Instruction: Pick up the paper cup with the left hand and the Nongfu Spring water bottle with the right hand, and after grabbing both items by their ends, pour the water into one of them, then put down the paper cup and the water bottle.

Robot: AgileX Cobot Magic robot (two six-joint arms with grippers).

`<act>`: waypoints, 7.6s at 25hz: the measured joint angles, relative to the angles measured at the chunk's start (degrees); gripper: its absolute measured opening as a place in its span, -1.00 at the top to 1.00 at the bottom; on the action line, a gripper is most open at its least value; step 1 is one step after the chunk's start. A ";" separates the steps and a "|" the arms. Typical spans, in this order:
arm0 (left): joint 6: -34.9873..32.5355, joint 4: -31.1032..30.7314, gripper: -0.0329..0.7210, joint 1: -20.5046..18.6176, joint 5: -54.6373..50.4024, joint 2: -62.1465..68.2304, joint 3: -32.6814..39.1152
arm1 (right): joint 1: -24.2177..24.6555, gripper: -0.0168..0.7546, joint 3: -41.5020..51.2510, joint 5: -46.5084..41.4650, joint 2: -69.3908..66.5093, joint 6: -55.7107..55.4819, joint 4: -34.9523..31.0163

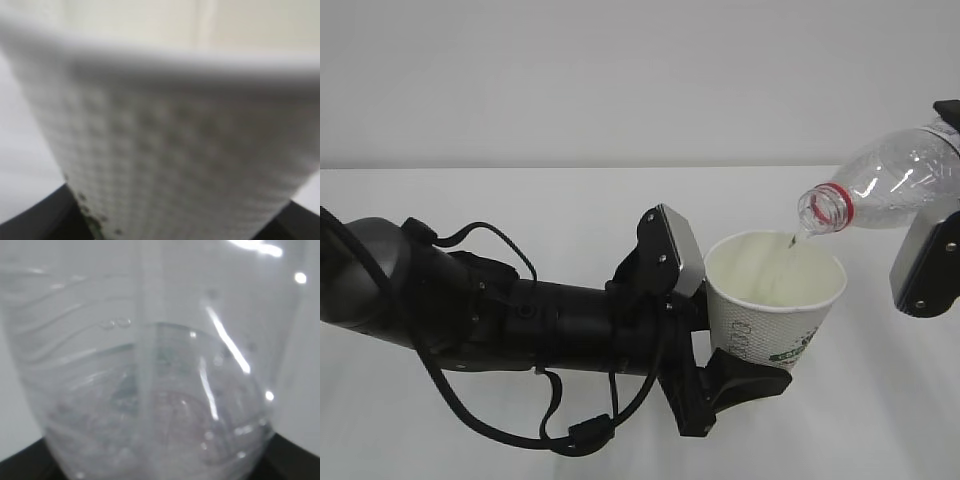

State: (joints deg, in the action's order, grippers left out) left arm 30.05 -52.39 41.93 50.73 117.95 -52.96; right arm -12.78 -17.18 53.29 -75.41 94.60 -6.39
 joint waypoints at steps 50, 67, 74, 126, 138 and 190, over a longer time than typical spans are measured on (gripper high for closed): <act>0.00 0.00 -0.45 0.00 0.00 0.00 0.00 | 0.00 -0.32 0.00 0.40 0.00 0.93 -0.13; 0.00 -0.05 -0.45 0.00 -0.10 0.00 0.00 | 0.00 -0.32 0.00 0.62 0.00 1.21 -0.13; 0.00 -0.05 -0.45 0.00 -0.10 0.00 0.00 | 0.00 -0.32 0.00 0.62 0.00 1.34 -0.13; 0.00 -0.14 -0.45 0.00 -0.31 0.00 0.00 | 0.00 -0.32 0.00 0.82 0.00 2.55 -0.59; 0.00 -0.14 -0.45 0.00 -0.31 0.00 0.00 | 0.00 -0.32 0.00 0.90 0.00 2.77 -0.59; 0.00 -0.18 -0.45 0.00 -0.42 0.00 0.00 | 0.00 -0.32 0.00 1.06 0.00 2.90 -0.59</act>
State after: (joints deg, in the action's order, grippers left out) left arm 30.05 -52.57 41.93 50.31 117.95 -52.96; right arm -12.78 -17.18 54.35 -75.41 97.50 -6.98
